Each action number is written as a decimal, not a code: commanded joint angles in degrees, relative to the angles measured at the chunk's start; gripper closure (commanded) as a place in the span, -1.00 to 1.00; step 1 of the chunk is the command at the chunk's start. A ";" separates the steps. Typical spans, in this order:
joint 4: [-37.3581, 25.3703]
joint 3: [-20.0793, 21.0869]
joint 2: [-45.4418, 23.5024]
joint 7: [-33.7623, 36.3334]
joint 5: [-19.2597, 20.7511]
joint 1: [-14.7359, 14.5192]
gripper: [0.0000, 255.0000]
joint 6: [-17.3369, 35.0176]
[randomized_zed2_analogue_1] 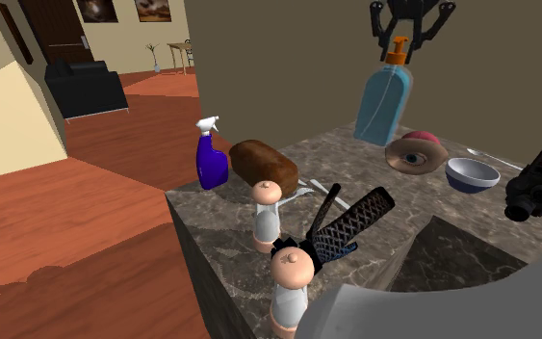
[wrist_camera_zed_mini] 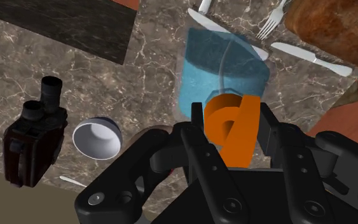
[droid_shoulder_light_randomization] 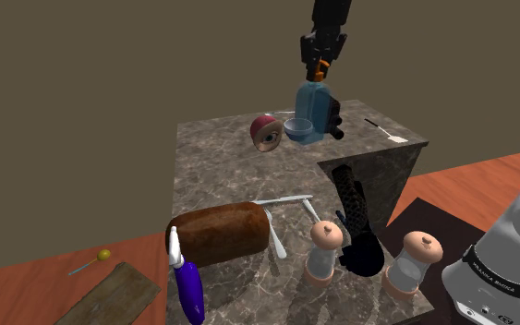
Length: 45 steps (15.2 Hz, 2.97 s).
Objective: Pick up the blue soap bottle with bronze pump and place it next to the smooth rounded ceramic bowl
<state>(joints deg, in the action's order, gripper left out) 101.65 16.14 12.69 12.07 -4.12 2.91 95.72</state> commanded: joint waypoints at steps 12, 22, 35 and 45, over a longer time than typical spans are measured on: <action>-13.38 -5.51 -18.20 -10.57 3.40 5.20 1.00 4.08; -36.63 -8.32 -38.42 -17.13 5.09 8.25 1.00 0.69; -29.66 -8.64 -39.92 -18.21 5.03 9.09 1.00 9.11; -22.20 -8.71 -40.08 -18.37 5.03 9.29 1.00 16.73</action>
<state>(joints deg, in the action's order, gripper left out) 78.99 7.45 -27.17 -6.31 0.87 12.21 111.71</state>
